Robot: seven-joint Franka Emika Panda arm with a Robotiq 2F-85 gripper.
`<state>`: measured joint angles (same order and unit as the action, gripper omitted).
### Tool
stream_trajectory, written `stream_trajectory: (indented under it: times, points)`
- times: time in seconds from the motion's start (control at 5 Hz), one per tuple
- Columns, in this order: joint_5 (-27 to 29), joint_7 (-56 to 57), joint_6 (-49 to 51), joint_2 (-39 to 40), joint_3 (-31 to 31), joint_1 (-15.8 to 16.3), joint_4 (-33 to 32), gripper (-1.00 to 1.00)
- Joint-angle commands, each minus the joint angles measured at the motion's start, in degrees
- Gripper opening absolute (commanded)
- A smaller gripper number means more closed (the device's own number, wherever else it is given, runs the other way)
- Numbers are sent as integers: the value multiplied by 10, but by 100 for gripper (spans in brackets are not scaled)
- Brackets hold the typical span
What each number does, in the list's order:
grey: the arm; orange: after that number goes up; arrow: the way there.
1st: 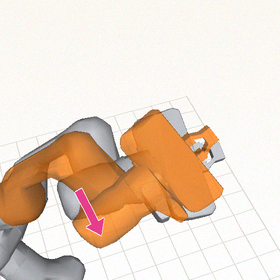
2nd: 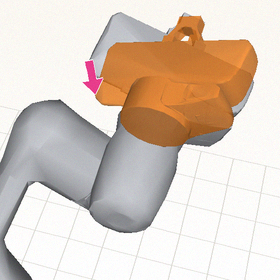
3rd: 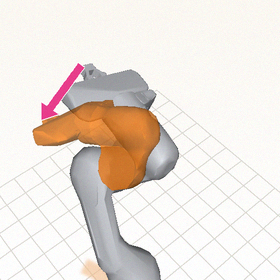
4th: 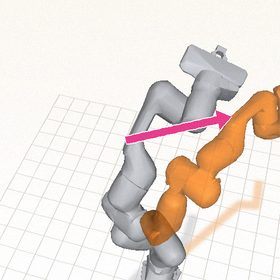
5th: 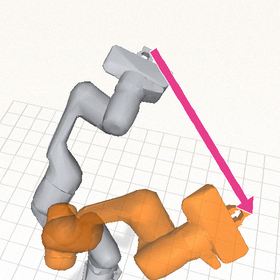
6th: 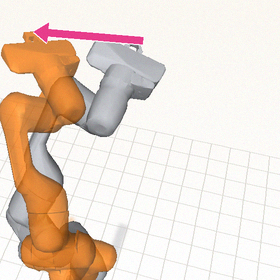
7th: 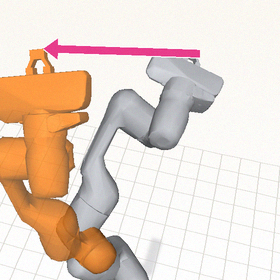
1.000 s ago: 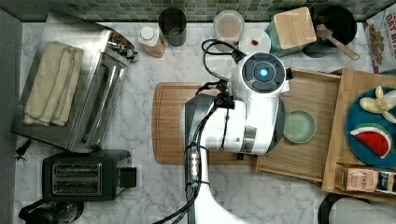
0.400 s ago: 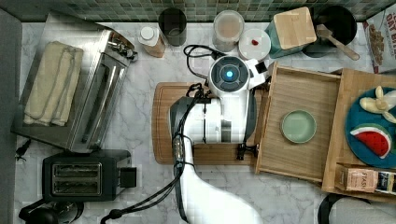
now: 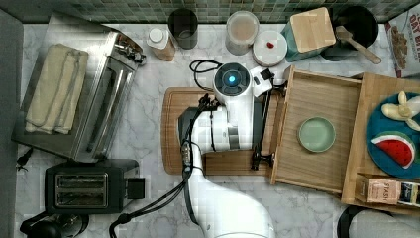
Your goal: Close the drawer.
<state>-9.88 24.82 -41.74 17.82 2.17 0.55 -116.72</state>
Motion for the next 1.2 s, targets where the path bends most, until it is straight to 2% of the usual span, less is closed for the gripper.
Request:
stream_trajectory:
  times: [0.2, 0.8, 1.2]
  points:
    - [-35, 36, -30, 11, 3, -3, -11, -100]
    - [-23, 99, -5, -4, 16, -50, -2, -100]
    - [-36, 140, 21, -33, 40, -85, -6, -100]
